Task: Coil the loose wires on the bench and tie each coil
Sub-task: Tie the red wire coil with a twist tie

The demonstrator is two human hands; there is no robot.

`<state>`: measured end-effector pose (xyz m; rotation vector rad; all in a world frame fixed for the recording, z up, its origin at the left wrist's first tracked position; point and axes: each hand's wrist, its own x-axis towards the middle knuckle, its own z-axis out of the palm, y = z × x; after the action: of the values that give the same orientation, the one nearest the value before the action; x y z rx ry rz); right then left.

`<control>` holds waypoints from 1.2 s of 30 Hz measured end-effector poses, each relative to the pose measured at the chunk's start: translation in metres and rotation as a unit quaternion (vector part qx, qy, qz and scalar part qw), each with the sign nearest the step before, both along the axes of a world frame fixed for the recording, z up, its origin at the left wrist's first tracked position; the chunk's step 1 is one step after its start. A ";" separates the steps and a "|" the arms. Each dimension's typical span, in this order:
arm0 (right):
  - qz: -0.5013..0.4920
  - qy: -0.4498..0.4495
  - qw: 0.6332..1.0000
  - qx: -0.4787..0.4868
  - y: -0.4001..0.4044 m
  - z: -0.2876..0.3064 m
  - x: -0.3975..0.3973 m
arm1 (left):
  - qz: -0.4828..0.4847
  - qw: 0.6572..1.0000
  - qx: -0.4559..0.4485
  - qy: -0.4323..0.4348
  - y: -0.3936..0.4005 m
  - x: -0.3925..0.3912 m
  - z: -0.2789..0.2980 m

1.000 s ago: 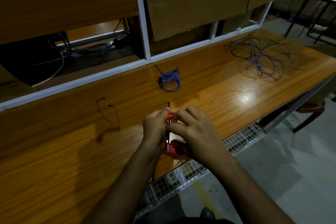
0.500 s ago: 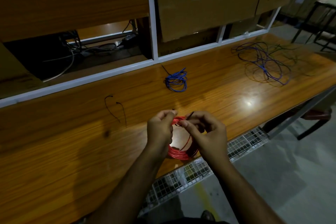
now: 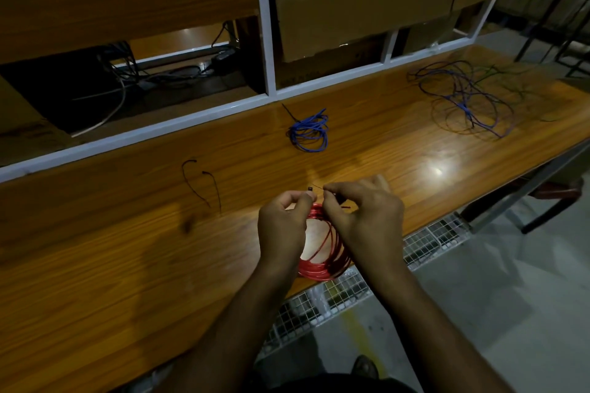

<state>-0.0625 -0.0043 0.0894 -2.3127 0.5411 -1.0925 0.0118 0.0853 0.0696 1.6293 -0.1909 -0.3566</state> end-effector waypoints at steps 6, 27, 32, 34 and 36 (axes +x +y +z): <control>-0.005 0.024 0.995 -0.094 -0.001 -0.007 0.002 | 0.011 1.000 -0.005 0.006 0.001 0.001 -0.004; 0.018 0.050 0.998 -0.024 -0.007 -0.005 0.010 | -0.060 0.991 0.045 -0.113 0.001 0.005 -0.005; 0.124 0.082 0.896 0.417 -0.029 0.006 0.010 | -0.091 0.977 0.090 -0.168 0.003 0.014 -0.004; 0.139 0.097 0.875 0.453 -0.039 0.007 0.013 | -0.125 0.970 0.097 -0.184 0.002 0.014 -0.003; 0.153 0.132 0.863 0.463 -0.044 0.009 0.017 | -0.146 0.970 0.085 -0.177 0.002 0.014 0.000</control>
<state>-0.0450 -0.0488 0.0989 -1.5875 0.5951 -0.2348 0.0255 0.0868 0.0697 1.8304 -0.6933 -0.3079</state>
